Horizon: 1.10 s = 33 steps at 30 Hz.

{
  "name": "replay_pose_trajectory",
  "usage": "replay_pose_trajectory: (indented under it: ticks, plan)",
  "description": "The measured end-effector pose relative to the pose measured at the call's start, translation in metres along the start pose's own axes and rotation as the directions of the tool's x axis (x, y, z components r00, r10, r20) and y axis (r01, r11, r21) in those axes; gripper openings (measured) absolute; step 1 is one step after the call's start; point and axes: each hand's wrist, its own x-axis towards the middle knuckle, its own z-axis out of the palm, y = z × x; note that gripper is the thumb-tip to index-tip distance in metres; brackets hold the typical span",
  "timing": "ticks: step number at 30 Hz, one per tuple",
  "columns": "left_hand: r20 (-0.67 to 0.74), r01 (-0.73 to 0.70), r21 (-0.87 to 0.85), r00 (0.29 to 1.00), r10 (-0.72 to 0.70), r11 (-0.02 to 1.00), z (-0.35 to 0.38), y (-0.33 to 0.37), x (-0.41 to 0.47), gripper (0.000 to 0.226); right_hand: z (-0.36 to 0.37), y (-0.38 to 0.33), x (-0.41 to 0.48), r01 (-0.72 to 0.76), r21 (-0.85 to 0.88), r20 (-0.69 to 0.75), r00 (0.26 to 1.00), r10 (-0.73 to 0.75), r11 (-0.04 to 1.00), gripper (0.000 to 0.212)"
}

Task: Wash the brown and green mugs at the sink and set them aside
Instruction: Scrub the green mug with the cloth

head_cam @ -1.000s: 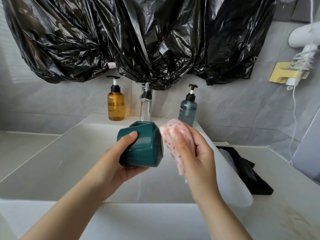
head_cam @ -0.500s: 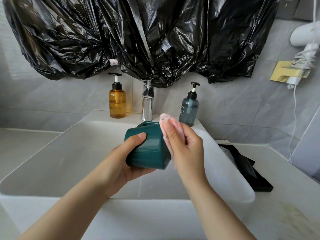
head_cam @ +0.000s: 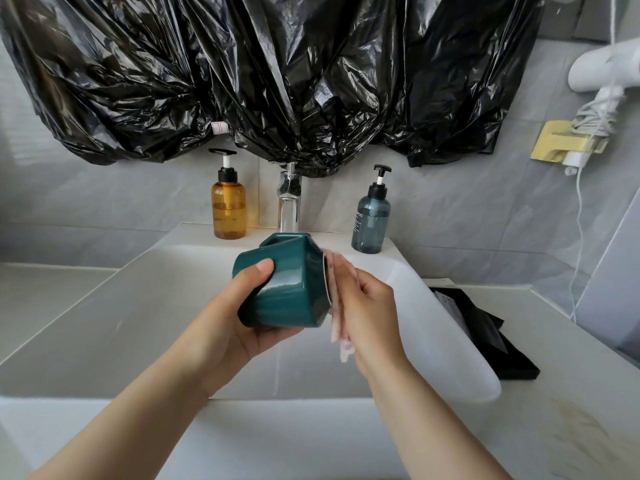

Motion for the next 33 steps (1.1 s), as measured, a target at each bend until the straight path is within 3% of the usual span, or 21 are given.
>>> replay_pose_trajectory:
  ticks: [6, 13, 15, 19, 22, 25, 28, 31, 33]
  plan:
    - [-0.015, -0.073, -0.037, 0.997, 0.073, 0.997, 0.003, -0.001, 0.0, 0.041, 0.001, -0.001, -0.008, 0.043, -0.057, 0.01, 0.999, -0.042, 0.997, 0.052]
    - [-0.199, -0.167, -0.038, 0.967, 0.156, 0.985, -0.003, -0.001, 0.006, 0.05, 0.001, -0.001, -0.019, 0.115, -0.076, 0.095, 0.99, -0.108, 0.99, 0.046]
    - [-0.239, -0.166, -0.033, 0.959, 0.153, 0.986, -0.004, -0.001, 0.007, 0.05, -0.001, -0.006, -0.022, 0.144, 0.005, 0.12, 0.982, -0.143, 0.99, 0.037]
    - [-0.217, -0.131, -0.012, 0.968, 0.125, 0.991, -0.003, -0.002, 0.006, 0.028, -0.009, -0.008, -0.018, 0.163, 0.08, -0.025, 0.987, -0.161, 0.983, 0.019]
    - [-0.178, -0.122, 0.043, 0.976, 0.128, 0.992, 0.0, -0.002, 0.005, 0.04, -0.002, -0.009, -0.011, 0.239, 0.03, -0.062, 0.97, -0.237, 0.971, 0.011]
    - [-0.167, -0.111, 0.04, 0.979, 0.116, 0.993, 0.0, -0.002, 0.004, 0.045, 0.011, -0.011, -0.011, 0.38, -0.072, -0.023, 0.924, -0.383, 0.922, 0.011]
    - [-0.162, -0.106, 0.005, 0.981, 0.105, 0.994, -0.001, 0.0, 0.004, 0.044, 0.016, -0.006, -0.018, 0.43, -0.089, 0.07, 0.903, -0.425, 0.898, 0.017]
    - [-0.159, -0.102, -0.058, 0.983, 0.092, 0.993, -0.001, 0.002, 0.003, 0.042, 0.008, 0.002, -0.023, 0.429, -0.135, 0.195, 0.895, -0.4, 0.893, 0.024]
    - [-0.155, -0.1, -0.09, 0.984, 0.086, 0.991, 0.0, 0.002, 0.003, 0.049, 0.002, 0.006, -0.018, 0.344, -0.19, 0.198, 0.931, -0.307, 0.92, 0.025]
